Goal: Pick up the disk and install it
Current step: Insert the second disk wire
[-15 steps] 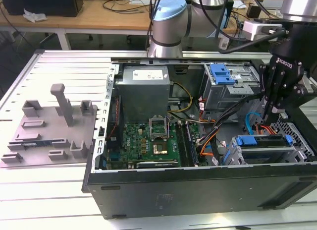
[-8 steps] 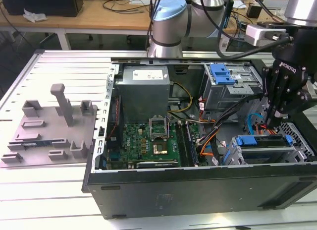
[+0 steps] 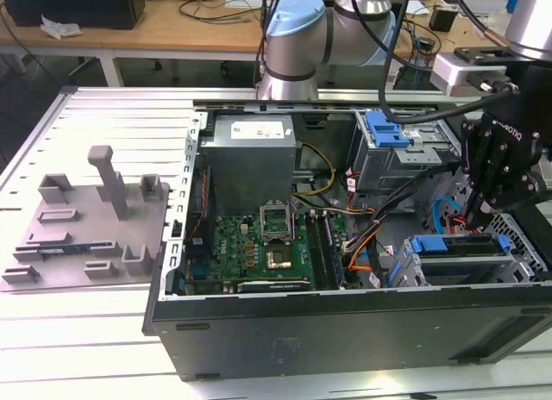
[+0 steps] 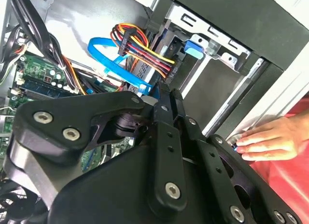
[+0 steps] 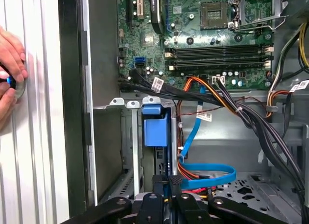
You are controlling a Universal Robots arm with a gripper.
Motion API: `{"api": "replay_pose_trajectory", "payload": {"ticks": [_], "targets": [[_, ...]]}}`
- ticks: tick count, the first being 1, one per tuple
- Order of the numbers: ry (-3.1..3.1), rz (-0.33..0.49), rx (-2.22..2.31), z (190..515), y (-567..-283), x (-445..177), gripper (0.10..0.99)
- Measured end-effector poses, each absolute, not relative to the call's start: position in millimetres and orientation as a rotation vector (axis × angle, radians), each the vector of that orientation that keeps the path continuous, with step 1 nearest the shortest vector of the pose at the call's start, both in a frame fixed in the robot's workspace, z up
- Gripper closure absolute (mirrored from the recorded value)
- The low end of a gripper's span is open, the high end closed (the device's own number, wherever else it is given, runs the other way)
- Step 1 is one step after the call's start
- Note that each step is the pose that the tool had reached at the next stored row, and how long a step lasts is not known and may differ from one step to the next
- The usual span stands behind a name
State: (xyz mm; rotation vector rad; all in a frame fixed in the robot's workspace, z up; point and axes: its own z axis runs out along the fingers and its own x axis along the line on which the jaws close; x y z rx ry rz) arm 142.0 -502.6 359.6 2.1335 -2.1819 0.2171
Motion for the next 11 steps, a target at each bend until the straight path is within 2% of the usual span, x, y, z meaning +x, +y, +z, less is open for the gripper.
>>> {"api": "replay_pose_trajectory", "payload": {"ticks": [11], "targets": [[-2.214, 0.167, 2.162, 358.1, -513.1, 136.4, 0.925]]}}
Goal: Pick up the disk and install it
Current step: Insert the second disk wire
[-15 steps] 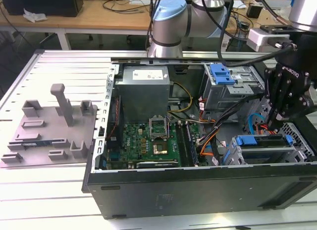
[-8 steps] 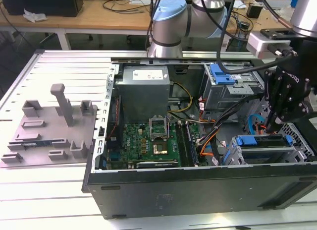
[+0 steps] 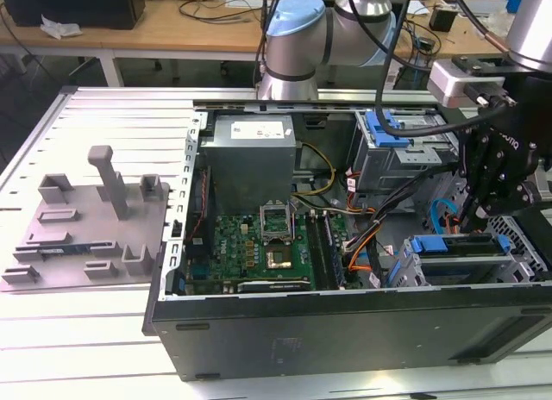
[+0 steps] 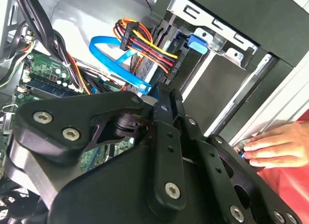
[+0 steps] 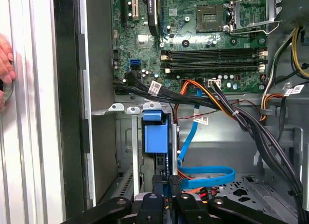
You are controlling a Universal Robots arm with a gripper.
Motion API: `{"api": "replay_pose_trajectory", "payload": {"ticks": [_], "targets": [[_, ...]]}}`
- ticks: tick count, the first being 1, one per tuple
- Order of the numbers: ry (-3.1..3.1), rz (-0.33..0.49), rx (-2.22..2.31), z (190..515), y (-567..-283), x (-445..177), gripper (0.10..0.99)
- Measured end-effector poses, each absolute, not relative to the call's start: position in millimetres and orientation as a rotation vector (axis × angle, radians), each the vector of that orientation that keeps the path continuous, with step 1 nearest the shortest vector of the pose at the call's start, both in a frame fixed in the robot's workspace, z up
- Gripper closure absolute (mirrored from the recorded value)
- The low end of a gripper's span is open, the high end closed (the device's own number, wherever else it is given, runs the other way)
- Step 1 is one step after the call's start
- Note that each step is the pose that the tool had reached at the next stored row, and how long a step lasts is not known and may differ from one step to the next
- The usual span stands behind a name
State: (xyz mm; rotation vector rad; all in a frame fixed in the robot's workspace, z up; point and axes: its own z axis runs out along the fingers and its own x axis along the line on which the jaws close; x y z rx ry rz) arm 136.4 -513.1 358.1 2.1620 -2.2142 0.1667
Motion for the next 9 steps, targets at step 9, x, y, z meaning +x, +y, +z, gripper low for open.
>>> {"api": "replay_pose_trajectory", "payload": {"ticks": [9], "targets": [[-2.237, 0.123, 2.182, 356.7, -522.9, 136.4, 0.925]]}}
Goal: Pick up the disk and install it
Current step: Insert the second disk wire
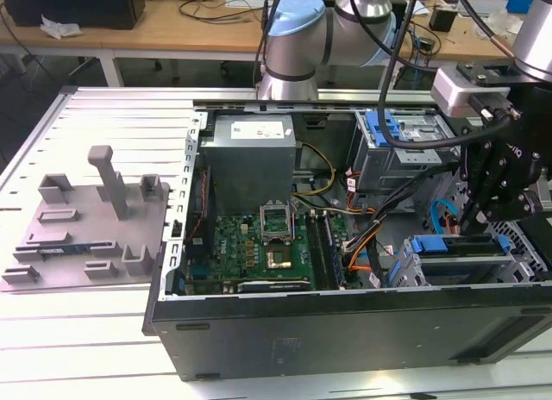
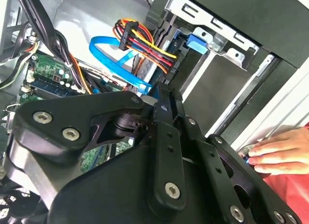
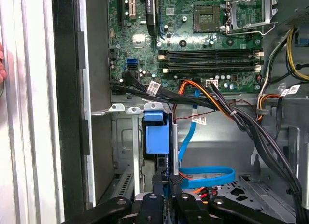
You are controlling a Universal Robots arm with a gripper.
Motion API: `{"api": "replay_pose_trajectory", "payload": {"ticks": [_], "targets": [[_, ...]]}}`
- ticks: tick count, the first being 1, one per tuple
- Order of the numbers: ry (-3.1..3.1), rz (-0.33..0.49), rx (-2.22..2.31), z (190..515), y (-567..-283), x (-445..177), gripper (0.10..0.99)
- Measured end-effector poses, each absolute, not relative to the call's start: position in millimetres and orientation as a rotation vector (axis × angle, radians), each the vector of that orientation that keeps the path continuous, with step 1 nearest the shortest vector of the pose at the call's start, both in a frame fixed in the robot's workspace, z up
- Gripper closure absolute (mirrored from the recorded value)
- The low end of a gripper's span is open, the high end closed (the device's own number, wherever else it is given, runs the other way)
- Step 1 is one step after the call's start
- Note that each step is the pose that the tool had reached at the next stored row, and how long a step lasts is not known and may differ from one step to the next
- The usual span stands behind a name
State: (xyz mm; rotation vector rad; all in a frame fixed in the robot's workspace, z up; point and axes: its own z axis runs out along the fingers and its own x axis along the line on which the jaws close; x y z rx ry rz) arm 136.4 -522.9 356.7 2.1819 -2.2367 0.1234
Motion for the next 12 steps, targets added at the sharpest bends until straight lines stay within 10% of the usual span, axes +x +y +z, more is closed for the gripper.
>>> {"api": "replay_pose_trajectory", "payload": {"ticks": [12], "targets": [[-2.237, 0.123, 2.182, 355.4, -523.0, 138.6, 0.925]]}}
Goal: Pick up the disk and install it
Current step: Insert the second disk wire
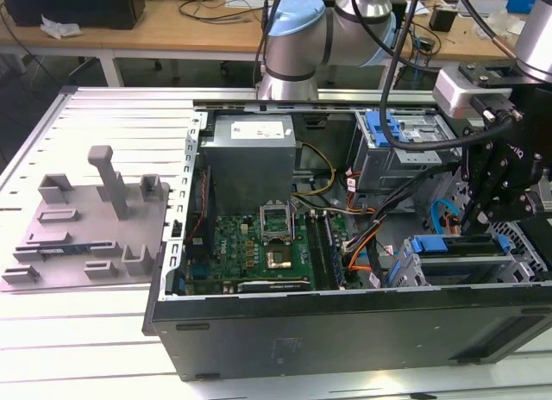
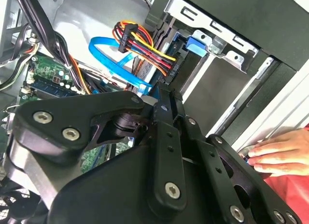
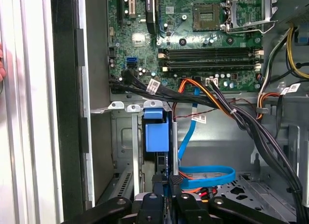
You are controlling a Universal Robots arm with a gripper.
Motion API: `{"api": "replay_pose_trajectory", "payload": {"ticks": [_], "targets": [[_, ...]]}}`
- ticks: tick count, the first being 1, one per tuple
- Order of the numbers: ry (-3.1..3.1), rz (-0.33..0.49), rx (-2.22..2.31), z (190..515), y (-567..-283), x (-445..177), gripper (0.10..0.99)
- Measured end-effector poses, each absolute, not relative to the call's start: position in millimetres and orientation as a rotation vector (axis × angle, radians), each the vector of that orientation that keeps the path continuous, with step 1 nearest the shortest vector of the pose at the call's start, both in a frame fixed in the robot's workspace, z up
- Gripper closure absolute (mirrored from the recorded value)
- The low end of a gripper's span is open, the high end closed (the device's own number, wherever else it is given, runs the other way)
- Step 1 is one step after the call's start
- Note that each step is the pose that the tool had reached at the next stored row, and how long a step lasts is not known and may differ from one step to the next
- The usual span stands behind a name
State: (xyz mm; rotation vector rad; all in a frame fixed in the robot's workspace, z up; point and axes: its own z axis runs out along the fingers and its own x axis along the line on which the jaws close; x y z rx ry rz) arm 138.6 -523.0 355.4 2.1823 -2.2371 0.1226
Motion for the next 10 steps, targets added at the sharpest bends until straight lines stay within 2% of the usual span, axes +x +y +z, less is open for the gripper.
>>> {"api": "replay_pose_trajectory", "payload": {"ticks": [10], "targets": [[-2.237, 0.123, 2.182, 349.9, -523.0, 139.0, 0.925]]}}
